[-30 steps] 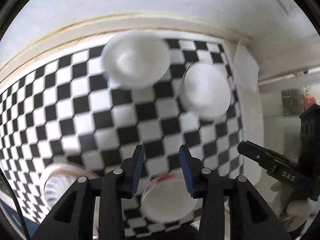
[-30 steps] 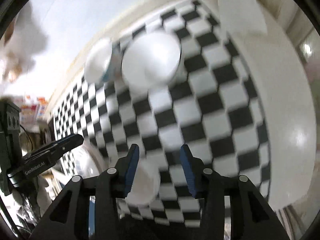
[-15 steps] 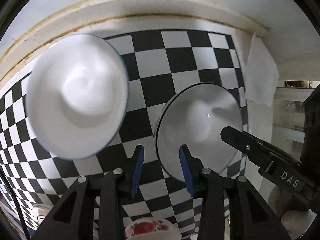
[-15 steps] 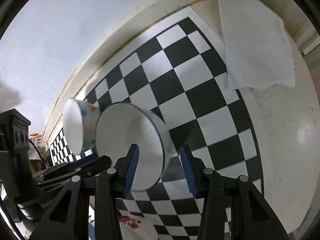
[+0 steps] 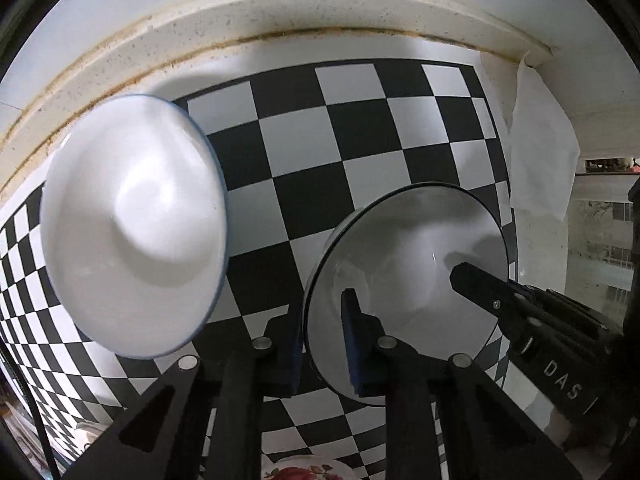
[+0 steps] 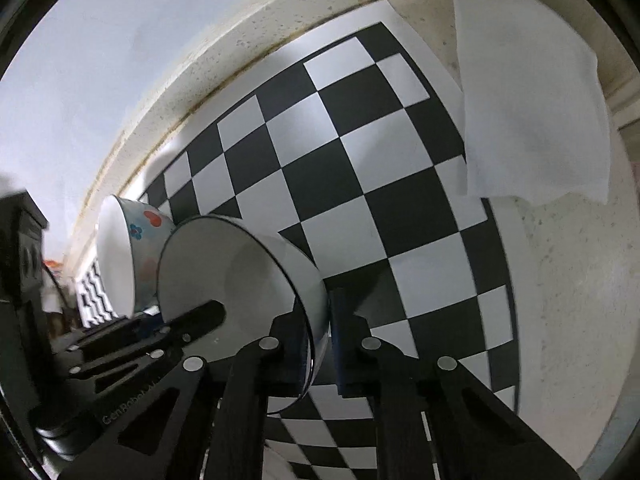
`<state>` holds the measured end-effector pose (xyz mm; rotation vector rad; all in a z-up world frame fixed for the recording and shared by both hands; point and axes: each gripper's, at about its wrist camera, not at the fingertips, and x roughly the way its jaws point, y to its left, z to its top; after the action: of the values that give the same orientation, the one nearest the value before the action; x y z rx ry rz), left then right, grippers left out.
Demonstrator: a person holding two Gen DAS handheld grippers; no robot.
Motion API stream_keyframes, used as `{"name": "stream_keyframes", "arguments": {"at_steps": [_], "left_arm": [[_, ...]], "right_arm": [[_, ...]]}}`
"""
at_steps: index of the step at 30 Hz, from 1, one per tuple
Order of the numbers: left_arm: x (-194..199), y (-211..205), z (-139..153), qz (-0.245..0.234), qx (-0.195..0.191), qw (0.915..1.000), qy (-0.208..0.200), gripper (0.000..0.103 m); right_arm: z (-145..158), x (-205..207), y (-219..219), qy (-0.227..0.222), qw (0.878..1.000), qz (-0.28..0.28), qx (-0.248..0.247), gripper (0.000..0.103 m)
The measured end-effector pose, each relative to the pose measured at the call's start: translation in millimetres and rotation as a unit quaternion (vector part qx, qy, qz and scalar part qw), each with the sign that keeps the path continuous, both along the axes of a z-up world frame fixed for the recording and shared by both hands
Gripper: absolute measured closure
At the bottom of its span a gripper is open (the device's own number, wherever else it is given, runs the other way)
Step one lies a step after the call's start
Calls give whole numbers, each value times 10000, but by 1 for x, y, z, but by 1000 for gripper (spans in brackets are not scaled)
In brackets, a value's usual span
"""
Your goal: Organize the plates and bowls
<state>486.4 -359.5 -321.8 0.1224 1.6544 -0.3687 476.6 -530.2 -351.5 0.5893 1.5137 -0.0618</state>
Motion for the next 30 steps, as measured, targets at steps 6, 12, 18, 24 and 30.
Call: {"name": "stream_keyframes", "arguments": {"at_steps": [6, 12, 18, 24, 30], "left_arm": [[-13, 3, 28, -81, -42, 9995, -290, 88], [-33, 3, 59, -136, -124, 9983, -561, 88], [-44, 22, 92, -119, -245, 9966, -777, 88], [-68, 46, 121, -162, -386, 9947, -941, 88], [-103, 67, 136, -185, -468, 9935, -1026, 88]], "right_arm": [[14, -5, 4, -120, 9999, 45, 21, 94], [44, -13, 9, -363, 9993, 88, 14, 94], [78, -29, 20, -625, 9979, 191, -27, 94], [110, -56, 36, -857, 9959, 268, -60, 94], [134, -90, 58, -1004, 9944, 322, -91, 94]]}}
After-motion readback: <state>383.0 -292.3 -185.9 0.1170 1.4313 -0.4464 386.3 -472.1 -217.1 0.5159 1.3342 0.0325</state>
